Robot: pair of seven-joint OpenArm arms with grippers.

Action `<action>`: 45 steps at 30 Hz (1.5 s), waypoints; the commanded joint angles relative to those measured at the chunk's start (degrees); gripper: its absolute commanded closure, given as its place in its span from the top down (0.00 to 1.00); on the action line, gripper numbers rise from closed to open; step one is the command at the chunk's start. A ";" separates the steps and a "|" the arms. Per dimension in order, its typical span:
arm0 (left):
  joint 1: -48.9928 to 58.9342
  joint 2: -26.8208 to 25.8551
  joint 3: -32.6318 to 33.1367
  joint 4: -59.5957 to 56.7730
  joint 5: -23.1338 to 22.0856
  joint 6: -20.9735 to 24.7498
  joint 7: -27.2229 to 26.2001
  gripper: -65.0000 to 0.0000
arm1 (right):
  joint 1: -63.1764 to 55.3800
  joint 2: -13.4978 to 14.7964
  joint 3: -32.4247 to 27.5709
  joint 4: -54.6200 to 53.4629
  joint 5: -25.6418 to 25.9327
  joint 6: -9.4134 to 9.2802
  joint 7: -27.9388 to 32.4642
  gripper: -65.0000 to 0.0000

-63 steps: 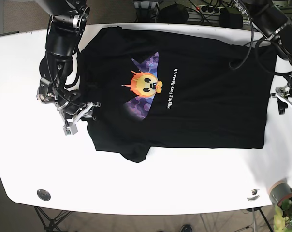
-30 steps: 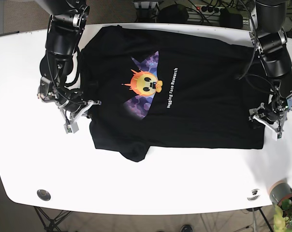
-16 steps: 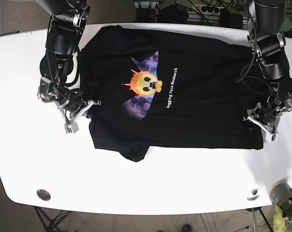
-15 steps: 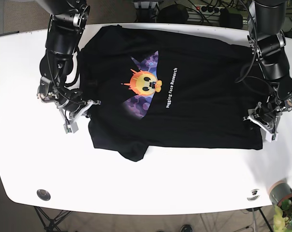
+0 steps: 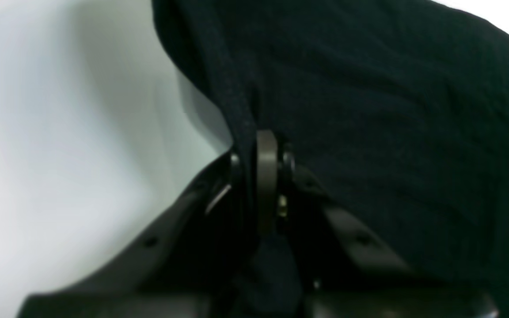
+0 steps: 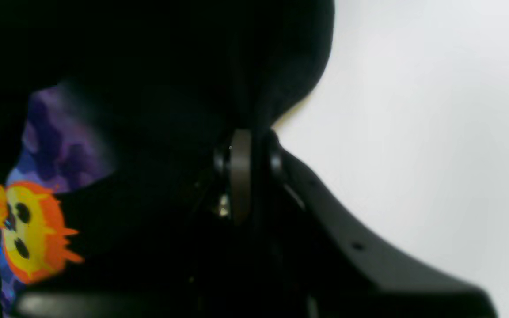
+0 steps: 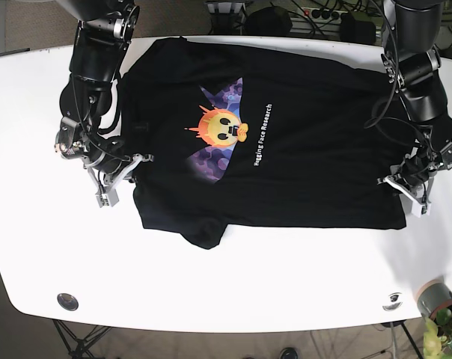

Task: Fold the T-shirt properly
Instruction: 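Move both grippers down the shirt sides and grasp the side edges, then lift the shirt by its sides with both grippers and swing it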

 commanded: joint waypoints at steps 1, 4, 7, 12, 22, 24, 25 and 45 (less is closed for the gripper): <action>-1.41 -1.55 -1.94 5.08 -0.31 -0.02 1.85 0.00 | 1.95 0.52 -0.03 3.36 0.65 0.14 0.99 0.03; -1.58 -1.38 -2.03 9.74 -0.31 -0.02 5.11 0.00 | 3.97 1.75 -0.03 4.51 0.65 0.14 -0.24 0.03; -1.76 -0.23 -2.03 15.36 -0.31 -0.02 7.39 0.00 | 6.52 2.81 -0.12 4.77 1.00 0.14 -2.53 0.03; -3.87 0.73 -2.03 24.06 -0.31 0.07 11.88 0.00 | 11.97 4.92 -0.21 5.65 1.09 0.50 -5.26 0.03; -14.16 1.79 -2.03 32.86 -0.22 0.25 19.44 0.00 | 28.41 9.23 -0.29 5.65 1.09 0.67 -11.85 0.03; -17.32 1.79 -1.94 33.30 -0.22 0.25 19.96 0.00 | 32.80 10.02 -1.26 5.21 1.09 0.76 -12.46 0.03; -18.99 1.79 -1.94 33.30 -0.22 0.33 19.96 0.00 | 34.74 10.46 -2.32 5.21 1.09 0.76 -12.55 0.03; -30.24 0.82 -0.71 40.06 -0.22 0.16 21.63 0.00 | 53.55 13.45 -11.90 7.58 1.09 3.57 -15.45 0.03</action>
